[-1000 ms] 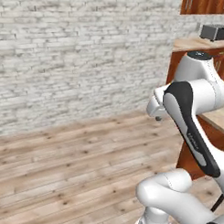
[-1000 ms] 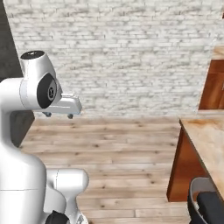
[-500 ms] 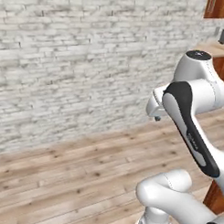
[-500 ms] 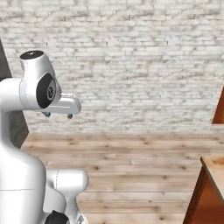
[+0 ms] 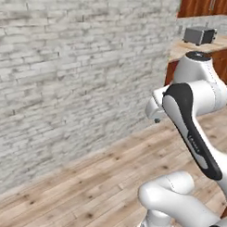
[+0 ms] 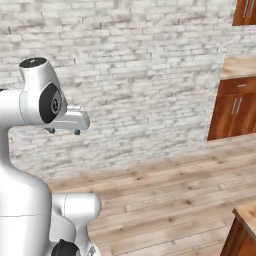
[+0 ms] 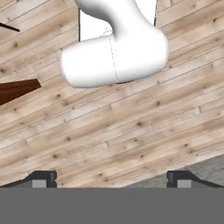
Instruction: There is a bowl on the dining counter. Grab a lemon wedge from the fridge and place it in the bowl. Then get the liquor bottle and glass cup from the cabinet and place them next to the bowl.
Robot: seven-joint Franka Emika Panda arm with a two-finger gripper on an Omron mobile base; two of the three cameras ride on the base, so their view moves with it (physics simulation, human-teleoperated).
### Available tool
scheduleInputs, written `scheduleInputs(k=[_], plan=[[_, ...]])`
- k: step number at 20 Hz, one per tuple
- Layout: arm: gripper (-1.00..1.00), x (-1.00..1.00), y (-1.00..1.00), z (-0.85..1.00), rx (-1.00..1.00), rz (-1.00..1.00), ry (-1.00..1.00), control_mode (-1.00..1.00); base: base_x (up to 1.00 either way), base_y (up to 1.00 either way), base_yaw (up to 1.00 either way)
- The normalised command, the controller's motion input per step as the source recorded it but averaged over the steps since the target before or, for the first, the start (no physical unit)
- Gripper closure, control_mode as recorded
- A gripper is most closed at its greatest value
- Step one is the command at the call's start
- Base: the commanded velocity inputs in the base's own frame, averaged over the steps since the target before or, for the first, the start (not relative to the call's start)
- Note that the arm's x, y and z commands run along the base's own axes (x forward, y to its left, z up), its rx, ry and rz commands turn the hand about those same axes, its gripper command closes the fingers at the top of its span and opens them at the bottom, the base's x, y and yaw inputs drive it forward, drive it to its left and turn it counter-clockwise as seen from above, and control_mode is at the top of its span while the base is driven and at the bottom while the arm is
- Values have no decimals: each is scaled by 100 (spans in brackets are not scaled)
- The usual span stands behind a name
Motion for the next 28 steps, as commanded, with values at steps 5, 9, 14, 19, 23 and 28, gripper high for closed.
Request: scheduleInputs(k=[5, 9, 14, 19, 23, 28], plan=[[-100, 0, 0, 0, 0, 0, 0, 100, 100, 23, -59], [-100, 0, 0, 0, 0, 0, 0, 100, 100, 29, -59], [-100, 0, 0, 0, 0, 0, 0, 100, 100, 19, -58], [-100, 0, 0, 0, 0, 0, 0, 100, 100, 3, -55], [-100, 0, 0, 0, 0, 0, 0, 100, 100, 2, -54], [-100, 0, 0, 0, 0, 0, 0, 100, 100, 2, -55]])
